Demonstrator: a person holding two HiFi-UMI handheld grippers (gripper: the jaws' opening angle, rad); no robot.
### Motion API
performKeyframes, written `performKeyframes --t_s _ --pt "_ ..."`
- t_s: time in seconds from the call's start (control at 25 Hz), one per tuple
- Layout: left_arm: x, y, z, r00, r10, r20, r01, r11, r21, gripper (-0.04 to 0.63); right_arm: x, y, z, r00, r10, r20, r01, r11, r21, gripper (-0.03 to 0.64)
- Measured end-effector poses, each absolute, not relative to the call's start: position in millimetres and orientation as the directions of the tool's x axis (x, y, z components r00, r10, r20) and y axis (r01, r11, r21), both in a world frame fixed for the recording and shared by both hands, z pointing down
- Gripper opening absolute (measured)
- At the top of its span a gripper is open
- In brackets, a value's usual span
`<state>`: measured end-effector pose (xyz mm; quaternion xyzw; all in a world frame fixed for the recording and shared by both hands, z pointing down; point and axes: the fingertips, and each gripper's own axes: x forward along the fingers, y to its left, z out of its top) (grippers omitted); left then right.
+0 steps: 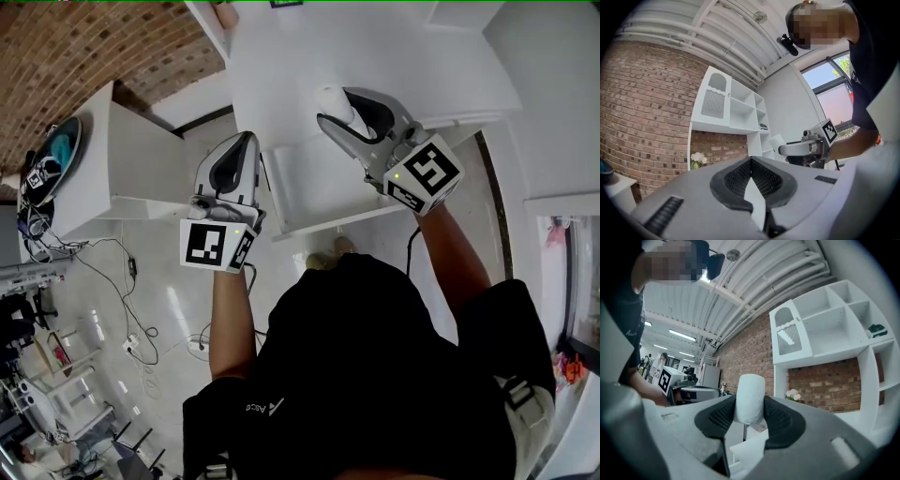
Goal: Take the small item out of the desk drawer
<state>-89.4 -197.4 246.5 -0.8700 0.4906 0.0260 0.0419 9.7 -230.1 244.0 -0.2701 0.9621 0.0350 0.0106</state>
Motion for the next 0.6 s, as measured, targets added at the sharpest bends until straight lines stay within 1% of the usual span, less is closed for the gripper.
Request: performKeyframes --t_s 0.28,0.6 --pt "-79.6 -190.4 232.3 0.525 -0.845 -0.103 -0.851 -0.520 -0.072 0.000 22.0 -219.3 229.2 -0.839 -0.529 -0.127 -0.538 0.841 0.055 0.178" --pt "-85.7 -185.2 227.7 0.506 -0.855 -0.114 -0.862 -0.500 -0.078 0.000 22.7 -214.1 232.6 -0.824 -0.548 -0.142 -0.560 0.826 0.059 0.176"
